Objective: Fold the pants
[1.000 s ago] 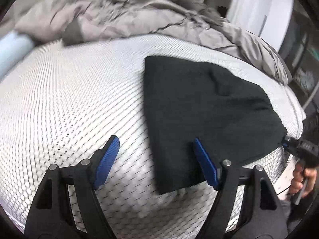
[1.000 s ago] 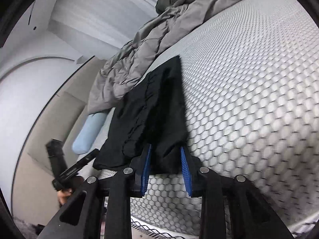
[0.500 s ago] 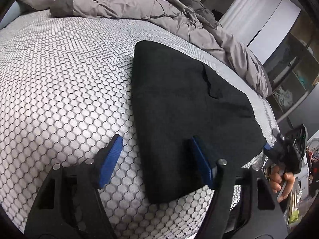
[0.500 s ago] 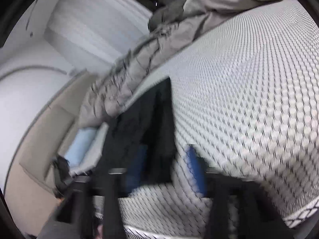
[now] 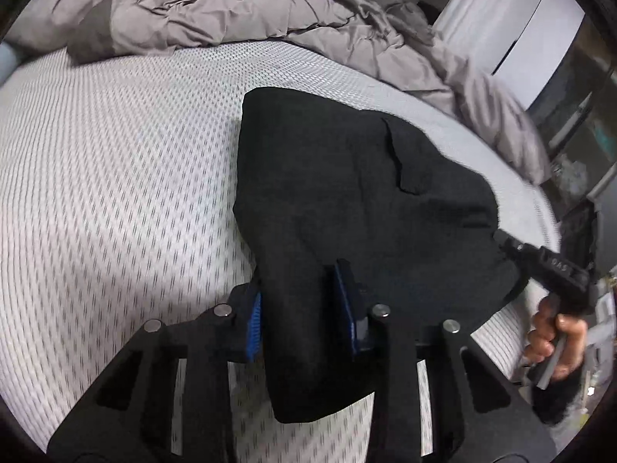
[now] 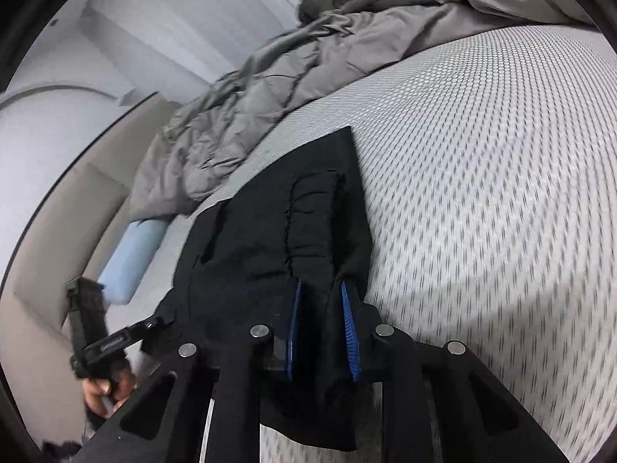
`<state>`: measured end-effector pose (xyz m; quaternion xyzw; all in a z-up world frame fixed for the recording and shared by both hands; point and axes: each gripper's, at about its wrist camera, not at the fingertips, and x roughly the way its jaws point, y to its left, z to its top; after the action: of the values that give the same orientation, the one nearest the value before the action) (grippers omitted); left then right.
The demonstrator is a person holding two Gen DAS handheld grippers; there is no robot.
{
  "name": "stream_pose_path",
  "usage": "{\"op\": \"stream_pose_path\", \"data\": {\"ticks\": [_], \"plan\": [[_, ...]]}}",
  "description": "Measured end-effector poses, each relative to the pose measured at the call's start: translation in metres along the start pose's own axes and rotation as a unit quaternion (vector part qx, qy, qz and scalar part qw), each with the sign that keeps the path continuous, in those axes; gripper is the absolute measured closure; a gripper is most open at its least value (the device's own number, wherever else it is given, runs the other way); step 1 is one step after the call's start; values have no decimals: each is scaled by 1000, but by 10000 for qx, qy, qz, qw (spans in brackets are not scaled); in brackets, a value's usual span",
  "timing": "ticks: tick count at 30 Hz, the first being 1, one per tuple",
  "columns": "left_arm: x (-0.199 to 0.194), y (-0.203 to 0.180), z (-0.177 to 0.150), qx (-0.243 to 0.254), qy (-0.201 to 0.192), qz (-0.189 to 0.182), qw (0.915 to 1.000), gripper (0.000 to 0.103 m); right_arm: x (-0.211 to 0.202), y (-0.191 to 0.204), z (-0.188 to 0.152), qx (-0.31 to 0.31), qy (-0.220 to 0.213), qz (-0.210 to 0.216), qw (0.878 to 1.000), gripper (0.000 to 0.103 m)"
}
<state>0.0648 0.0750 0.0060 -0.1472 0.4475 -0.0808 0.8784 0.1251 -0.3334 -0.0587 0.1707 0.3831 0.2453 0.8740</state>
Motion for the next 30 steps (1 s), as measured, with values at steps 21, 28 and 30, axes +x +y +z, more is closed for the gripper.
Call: {"op": "stream_pose_path", "data": {"ticks": [21,28,30], "plan": [[19,8,-16,131,-525,569,9969,33,-6,-12,-27,-713,-409,-839,9931,46],[-42,-20,-50,499,-1371,662,9871,8,-48,15,-62,-1450,-840,-1266,9777,5],[-59,-31,-61,655,-1634,682,9820,1,-56,21,-67,-1547,-959,-1243,9754,0]]}}
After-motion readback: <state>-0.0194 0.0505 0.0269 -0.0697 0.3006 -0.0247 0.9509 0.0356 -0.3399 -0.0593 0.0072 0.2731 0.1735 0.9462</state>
